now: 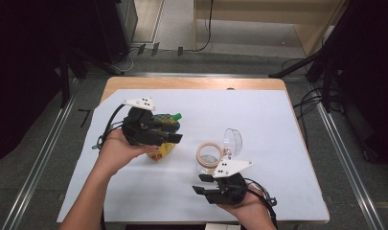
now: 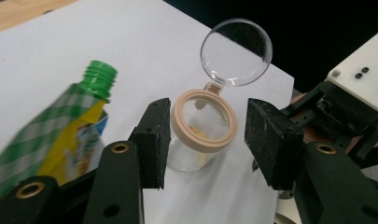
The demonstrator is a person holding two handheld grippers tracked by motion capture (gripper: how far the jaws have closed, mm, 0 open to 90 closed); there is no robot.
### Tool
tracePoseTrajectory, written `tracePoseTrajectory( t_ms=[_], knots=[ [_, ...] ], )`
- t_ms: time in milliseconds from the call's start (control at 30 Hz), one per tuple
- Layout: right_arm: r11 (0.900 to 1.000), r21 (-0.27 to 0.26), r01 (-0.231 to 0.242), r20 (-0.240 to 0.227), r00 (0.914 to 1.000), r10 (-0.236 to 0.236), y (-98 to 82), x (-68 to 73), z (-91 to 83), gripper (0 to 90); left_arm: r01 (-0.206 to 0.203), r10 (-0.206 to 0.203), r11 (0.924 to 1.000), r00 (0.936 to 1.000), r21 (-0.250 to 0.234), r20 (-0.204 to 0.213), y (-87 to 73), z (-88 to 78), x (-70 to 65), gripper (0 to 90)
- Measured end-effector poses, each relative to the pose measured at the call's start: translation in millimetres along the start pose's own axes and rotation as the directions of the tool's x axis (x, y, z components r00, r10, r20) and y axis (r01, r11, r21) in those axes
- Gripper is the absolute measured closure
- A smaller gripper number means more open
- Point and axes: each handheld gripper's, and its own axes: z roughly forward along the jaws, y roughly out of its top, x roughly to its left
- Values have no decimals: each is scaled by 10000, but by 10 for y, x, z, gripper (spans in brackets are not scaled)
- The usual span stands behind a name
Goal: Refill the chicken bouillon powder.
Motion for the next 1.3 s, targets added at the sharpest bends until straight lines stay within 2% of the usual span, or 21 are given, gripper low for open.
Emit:
tracePoseTrajectory(
  t_ms=[67, 233, 300, 500, 600, 967, 1067, 1200, 1300],
  knots=[
    [9999, -60, -106, -250, 9996, 105, 13, -5, 22, 577, 26, -26, 10000, 9998, 27, -185, -7, -50, 27, 513],
    [9995, -297, 102, -229, 9997, -109, 10, 9, 63, 561, 112, -117, 9999, 9985, -96, -542, -39, -178, 88, 491],
    [9996, -258, 100, -339, 9994, -108, 7, 13, 80, 561, 166, -184, 9996, 9971, -244, -737, -61, -239, 115, 487],
    [9986, -148, 510, -431, 9977, -516, 7, 48, 131, 553, 343, -379, 9987, 9941, -370, -1016, -119, -378, 187, 473],
    [9989, -86, 467, -531, 9975, -471, -5, 51, 156, 553, 395, -442, 9984, 9921, -417, -1178, -148, -456, 204, 465],
    [9989, 156, 434, -286, 9987, -429, -33, 30, 167, 526, 582, -701, 9959, 9809, -699, -1816, -293, -740, 321, 437],
    [9990, 207, 406, -267, 9988, -400, -35, 31, 166, 525, 620, -742, 9959, 9763, -655, -2033, -334, -784, 359, 428],
    [9993, 109, 350, -359, 9988, -346, -18, 33, 173, 525, 741, -904, 9938, 9725, -830, -2146, -409, -839, 418, 411],
    [9994, 48, 341, -350, 9988, -339, 36, 46, 212, 525, 910, -1053, 9931, 9703, -743, -2178, -483, -806, 477, 404]
  ],
)
